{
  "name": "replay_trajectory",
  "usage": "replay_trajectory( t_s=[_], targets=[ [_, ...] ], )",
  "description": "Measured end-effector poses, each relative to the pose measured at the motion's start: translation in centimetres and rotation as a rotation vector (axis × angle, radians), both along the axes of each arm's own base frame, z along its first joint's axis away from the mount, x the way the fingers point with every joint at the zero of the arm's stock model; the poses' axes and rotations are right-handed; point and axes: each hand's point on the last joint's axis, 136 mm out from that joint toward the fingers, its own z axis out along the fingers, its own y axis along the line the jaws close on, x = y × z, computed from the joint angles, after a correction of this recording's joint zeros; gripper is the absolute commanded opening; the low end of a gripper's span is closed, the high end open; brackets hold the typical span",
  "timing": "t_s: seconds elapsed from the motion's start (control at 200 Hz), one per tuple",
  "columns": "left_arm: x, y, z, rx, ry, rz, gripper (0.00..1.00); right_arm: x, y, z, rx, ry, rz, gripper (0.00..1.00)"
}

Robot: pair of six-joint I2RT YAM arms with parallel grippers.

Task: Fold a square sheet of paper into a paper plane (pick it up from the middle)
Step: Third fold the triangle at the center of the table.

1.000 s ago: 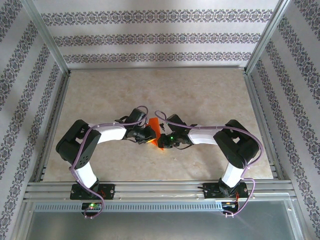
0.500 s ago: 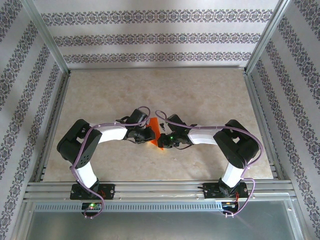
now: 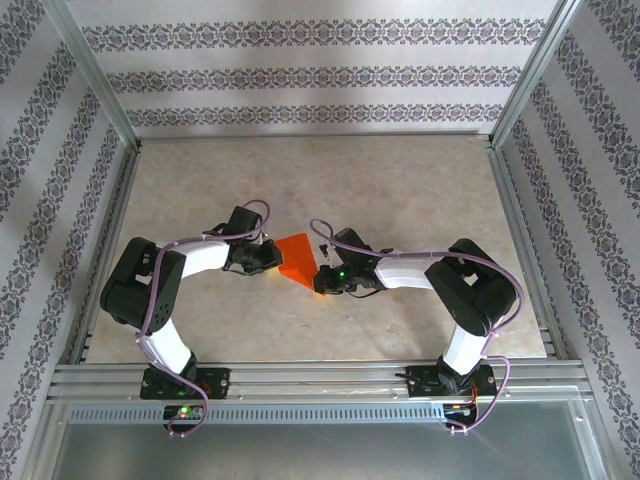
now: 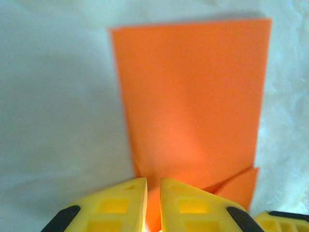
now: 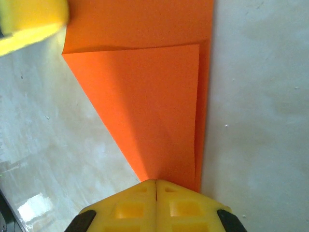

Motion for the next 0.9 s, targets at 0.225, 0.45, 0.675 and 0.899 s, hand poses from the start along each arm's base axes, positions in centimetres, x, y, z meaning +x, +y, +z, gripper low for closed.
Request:
replay_trajectory(
  t_s=[0.225,0.45,0.675,0.899],
  targets=[
    [0.4,1.7,3.6,0.036,-0.080,0.040,0.19,0.0,0.1,0.1,0.009,0.019,-0.022,0.01],
    [-0.2,-1.0,6.5,-0.107,-0.129,0.073,0.19,-0.3,-0.2,0.6,0.020,0.037,-0.051,0.04],
    [-2.6,-5.5,4.9,-0.169,-0.050,0.005,0.16,0.3,0.4,3.4,0.072,-0.025,-0.047,0.06],
    [-3.7,-6.6,1.9,-0.144,0.033,-0.017,0.14,0.5,1.3,3.4,0.055,-0.035,-0.015,0.05]
  ],
)
